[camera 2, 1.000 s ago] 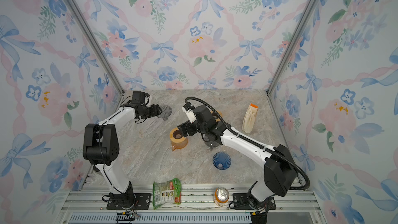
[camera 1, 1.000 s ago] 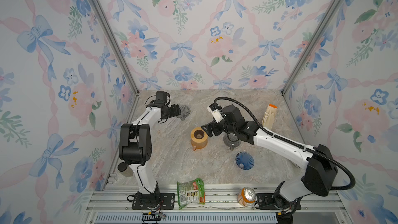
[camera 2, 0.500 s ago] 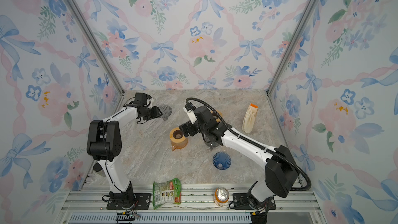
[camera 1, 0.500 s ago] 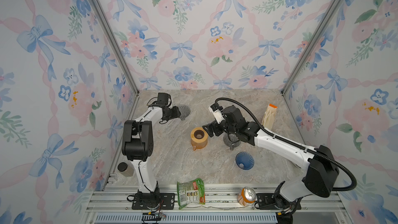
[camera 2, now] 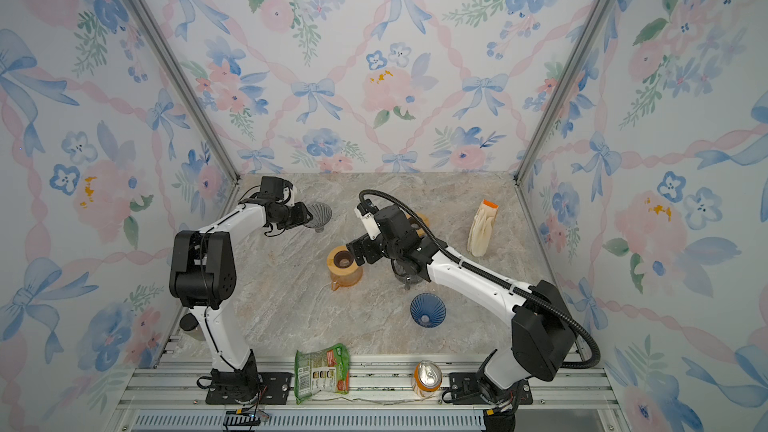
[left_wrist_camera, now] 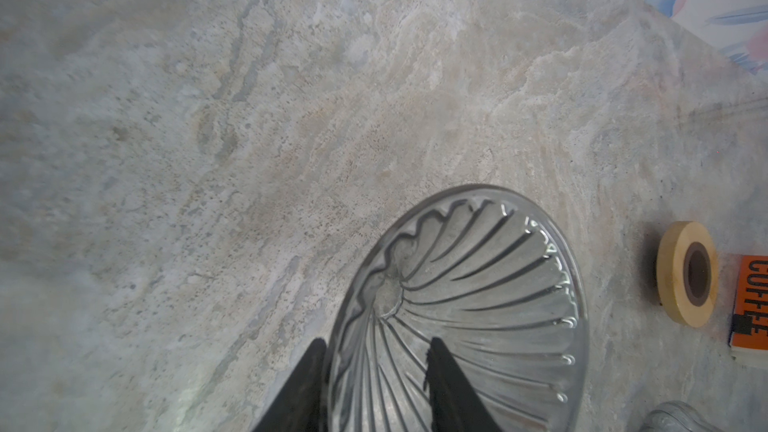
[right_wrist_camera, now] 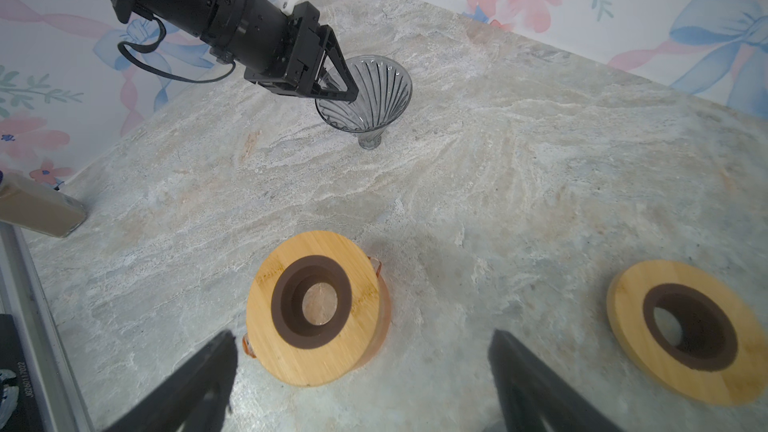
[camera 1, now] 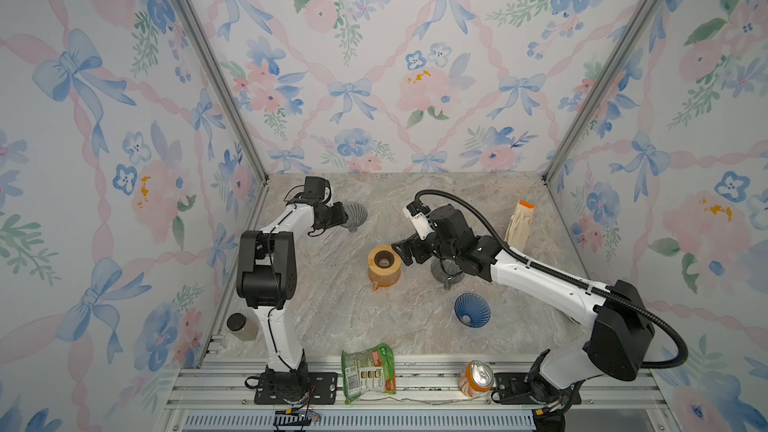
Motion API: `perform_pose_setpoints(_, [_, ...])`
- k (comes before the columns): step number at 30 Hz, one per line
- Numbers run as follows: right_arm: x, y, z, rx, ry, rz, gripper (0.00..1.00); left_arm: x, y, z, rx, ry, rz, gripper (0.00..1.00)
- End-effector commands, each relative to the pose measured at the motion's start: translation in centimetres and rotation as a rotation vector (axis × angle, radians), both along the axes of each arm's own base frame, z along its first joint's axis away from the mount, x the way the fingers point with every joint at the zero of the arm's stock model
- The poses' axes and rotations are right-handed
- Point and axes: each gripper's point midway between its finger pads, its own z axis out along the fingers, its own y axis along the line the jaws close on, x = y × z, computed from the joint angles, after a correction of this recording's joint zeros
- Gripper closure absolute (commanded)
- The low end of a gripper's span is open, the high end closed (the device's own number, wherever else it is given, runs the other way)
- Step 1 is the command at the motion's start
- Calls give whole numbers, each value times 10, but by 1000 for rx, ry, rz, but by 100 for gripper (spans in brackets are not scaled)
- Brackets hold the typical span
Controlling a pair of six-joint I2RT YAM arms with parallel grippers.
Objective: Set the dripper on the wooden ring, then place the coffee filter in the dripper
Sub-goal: 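Lower the left gripper and grasp the clear ribbed glass dripper by its rim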
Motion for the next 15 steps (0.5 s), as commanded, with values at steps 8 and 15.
perform_pose_setpoints(8, [-8, -2, 10, -4, -31, 0, 4, 5, 3, -4, -9, 9, 19, 67])
perform_pose_setpoints(15, [-7, -2, 11, -13, -48, -9, 4, 6, 3, -3, -12, 8, 26, 74])
